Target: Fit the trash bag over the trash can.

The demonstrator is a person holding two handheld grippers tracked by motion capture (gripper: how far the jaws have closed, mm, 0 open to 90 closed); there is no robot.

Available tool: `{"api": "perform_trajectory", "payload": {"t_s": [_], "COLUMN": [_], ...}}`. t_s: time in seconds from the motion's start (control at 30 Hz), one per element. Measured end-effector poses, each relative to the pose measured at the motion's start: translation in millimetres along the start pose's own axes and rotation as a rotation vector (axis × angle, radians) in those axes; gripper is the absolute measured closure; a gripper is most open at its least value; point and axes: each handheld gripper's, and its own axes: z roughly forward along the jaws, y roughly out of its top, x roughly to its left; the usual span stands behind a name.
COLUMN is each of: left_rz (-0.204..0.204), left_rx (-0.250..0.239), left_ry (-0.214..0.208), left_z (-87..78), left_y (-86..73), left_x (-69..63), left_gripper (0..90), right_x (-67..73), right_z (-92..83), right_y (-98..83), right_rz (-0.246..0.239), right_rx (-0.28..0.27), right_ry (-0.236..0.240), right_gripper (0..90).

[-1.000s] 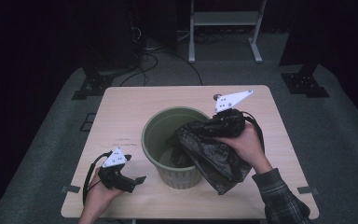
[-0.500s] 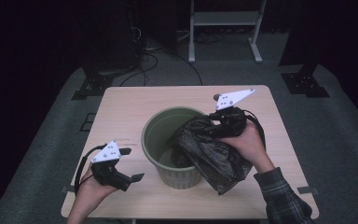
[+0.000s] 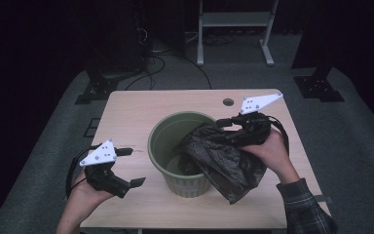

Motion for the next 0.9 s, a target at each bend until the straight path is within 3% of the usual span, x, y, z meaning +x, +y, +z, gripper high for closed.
{"api": "perform_trajectory", "payload": {"t_s": [0.13, 0.23, 0.27, 0.3, 0.37, 0.67, 0.9], "left_rz": [0.011, 0.027, 0.029, 0.033, 0.042, 0.080, 0.086], "left_rx": [-0.016, -0.025, -0.030, -0.034, -0.035, -0.039, -0.042], "left_ry": [-0.015, -0.024, -0.027, -0.029, -0.027, -0.040, -0.043], "left_z": [-3.1, -4.3, -4.5, -4.5, -4.3, 2.5, 10.2], "left_y": [8.2, 14.9, 17.1, 19.5, 24.5, 46.1, 56.4], "left_x": [-0.8, -2.3, -2.7, -2.8, -3.4, -3.1, 2.9], "left_gripper": [0.0, 0.0, 0.0, 0.0, 0.0, 0.0, 0.0], "right_x": [1.1, 1.2, 0.4, -0.1, -0.7, -2.2, 0.7], "right_z": [-10.0, -14.7, -15.5, -15.8, -14.6, 2.4, 20.5], "right_y": [-8.4, -14.9, -16.5, -17.7, -18.1, -2.7, 11.1], "right_rz": [0.003, -0.006, -0.005, -0.006, -0.008, -0.032, -0.066], "right_rx": [-0.003, -0.014, -0.012, -0.007, 0.002, 0.012, 0.025], "right_ry": [-0.006, -0.011, -0.005, 0.020, 0.013, 0.026, 0.049], "right_gripper": [40.6, 57.8, 71.6, 76.6, 85.9, 89.4, 89.4]}}
